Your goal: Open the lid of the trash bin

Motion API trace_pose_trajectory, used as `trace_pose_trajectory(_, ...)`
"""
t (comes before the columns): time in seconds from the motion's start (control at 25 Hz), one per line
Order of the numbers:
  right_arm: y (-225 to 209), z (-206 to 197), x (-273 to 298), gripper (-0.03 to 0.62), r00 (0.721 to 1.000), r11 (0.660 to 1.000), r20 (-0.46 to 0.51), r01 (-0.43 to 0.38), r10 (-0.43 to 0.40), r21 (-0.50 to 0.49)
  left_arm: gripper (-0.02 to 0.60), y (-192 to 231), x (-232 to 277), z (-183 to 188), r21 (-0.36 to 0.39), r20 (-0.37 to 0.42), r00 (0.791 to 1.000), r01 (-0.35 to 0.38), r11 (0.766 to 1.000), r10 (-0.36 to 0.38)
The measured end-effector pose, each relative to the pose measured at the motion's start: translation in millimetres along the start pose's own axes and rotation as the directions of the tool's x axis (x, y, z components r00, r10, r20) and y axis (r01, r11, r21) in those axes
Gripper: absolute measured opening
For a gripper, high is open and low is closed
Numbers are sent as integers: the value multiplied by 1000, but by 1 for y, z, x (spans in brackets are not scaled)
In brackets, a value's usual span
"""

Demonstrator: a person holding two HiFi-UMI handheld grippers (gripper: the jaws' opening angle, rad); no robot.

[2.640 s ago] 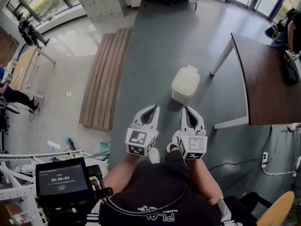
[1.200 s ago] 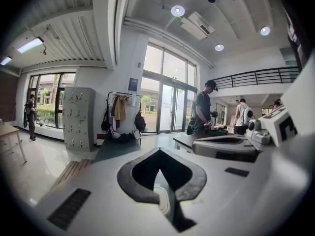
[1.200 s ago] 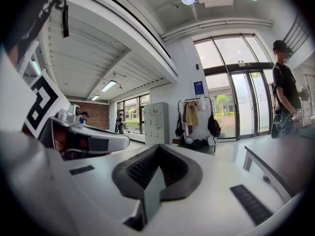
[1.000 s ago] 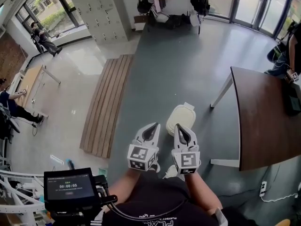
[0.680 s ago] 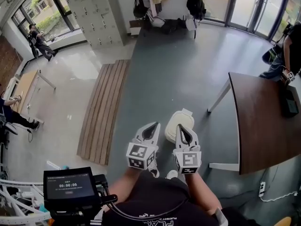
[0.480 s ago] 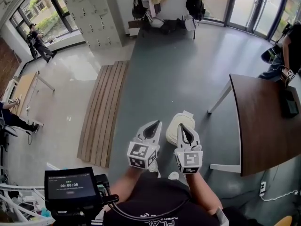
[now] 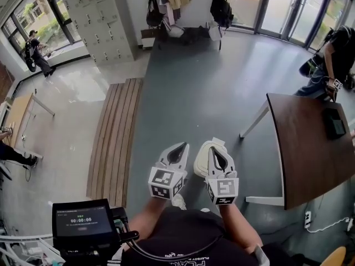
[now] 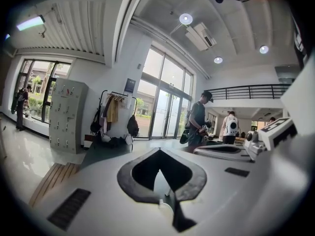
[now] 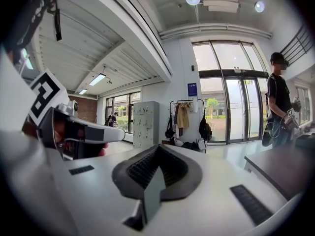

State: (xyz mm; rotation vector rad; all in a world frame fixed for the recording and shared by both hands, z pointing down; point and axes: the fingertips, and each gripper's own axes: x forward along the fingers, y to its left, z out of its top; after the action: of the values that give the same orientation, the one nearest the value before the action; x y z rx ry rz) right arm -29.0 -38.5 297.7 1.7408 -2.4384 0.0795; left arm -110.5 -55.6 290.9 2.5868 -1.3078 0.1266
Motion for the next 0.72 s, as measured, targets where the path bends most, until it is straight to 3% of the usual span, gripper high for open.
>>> trace_pose_trajectory(0.36, 7, -2, 18, -2, 999, 999, -29, 45, -45, 8, -2, 28, 13, 6, 18, 0, 1000, 24, 1000, -24)
trace_pose_trajectory(0.72, -18, -12, 33, -2, 998, 1000, -59, 29, -28, 9, -2, 20, 46, -6, 10, -32, 999, 26, 1000, -26)
